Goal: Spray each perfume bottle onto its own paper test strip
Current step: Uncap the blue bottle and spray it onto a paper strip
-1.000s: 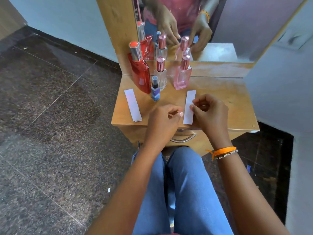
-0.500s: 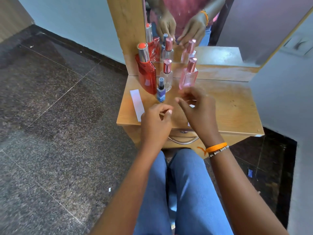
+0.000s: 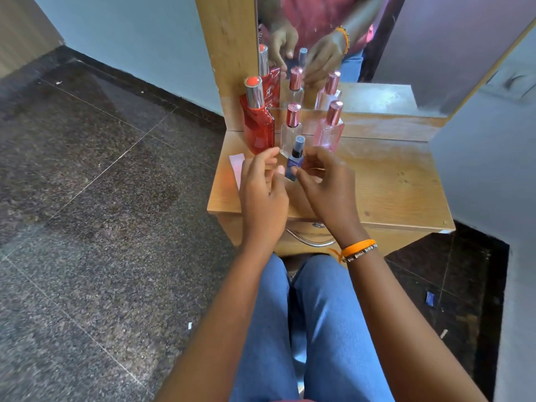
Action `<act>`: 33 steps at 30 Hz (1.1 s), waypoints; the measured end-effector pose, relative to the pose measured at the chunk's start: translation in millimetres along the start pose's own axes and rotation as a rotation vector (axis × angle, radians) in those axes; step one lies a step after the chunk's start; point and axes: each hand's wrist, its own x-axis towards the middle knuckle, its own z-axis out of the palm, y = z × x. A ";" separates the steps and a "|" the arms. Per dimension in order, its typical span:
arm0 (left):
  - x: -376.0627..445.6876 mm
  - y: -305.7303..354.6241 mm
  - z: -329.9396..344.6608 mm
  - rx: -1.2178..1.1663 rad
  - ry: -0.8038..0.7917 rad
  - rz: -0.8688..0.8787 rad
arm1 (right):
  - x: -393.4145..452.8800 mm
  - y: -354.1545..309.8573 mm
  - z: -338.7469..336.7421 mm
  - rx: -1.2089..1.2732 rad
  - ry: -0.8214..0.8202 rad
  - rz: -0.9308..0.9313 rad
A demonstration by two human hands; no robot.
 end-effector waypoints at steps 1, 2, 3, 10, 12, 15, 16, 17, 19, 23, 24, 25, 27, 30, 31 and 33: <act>-0.1 1.8 1.7 -0.029 -0.053 -0.009 | -4.3 -1.3 -6.3 0.026 -0.017 0.004; -0.6 3.4 3.2 -0.062 -0.124 -0.020 | -8.6 -3.0 -12.7 0.049 -0.045 0.008; -1.9 5.1 4.7 -0.098 -0.194 -0.027 | -12.8 -5.1 -19.1 0.067 -0.077 0.009; -14.6 14.4 9.2 -0.151 -0.301 -0.048 | -23.8 -13.3 -62.8 0.203 -0.129 0.106; -18.3 17.5 11.7 -0.121 -0.335 -0.063 | -20.9 -13.9 -67.0 0.278 -0.030 0.166; -24.1 22.2 16.3 -0.119 -0.392 -0.063 | -18.8 -19.4 -63.4 0.331 -0.040 0.194; -25.5 24.0 17.3 -0.123 -0.406 -0.067 | -18.6 -21.6 -62.7 0.374 -0.058 0.204; -26.8 25.5 18.3 -0.125 -0.409 -0.077 | -17.9 -22.9 -63.5 0.410 -0.081 0.207; -28.4 26.1 20.9 -0.118 -0.400 -0.100 | -16.1 -22.7 -67.2 0.429 -0.154 0.201; -31.8 26.1 25.8 -0.091 -0.404 -0.119 | -13.0 -19.9 -71.9 0.331 -0.219 0.201; -32.2 28.2 26.7 -0.095 -0.421 -0.138 | -12.1 -19.1 -73.0 0.320 -0.219 0.203; -32.0 32.1 27.6 -0.123 -0.450 -0.170 | -11.3 -18.5 -74.0 0.318 -0.219 0.203; -29.5 40.2 29.1 -0.236 -0.525 -0.272 | -10.1 -16.9 -75.9 0.334 -0.234 0.199; -24.1 43.5 23.8 -0.469 -0.674 -0.506 | -7.5 -11.8 -79.7 0.403 -0.214 0.236; -24.2 41.6 20.5 -0.580 -0.749 -0.605 | -4.7 -8.2 -83.3 0.436 -0.157 0.274; -29.0 36.7 14.9 -0.752 -0.856 -0.722 | 2.9 1.1 -95.0 0.408 -0.008 0.300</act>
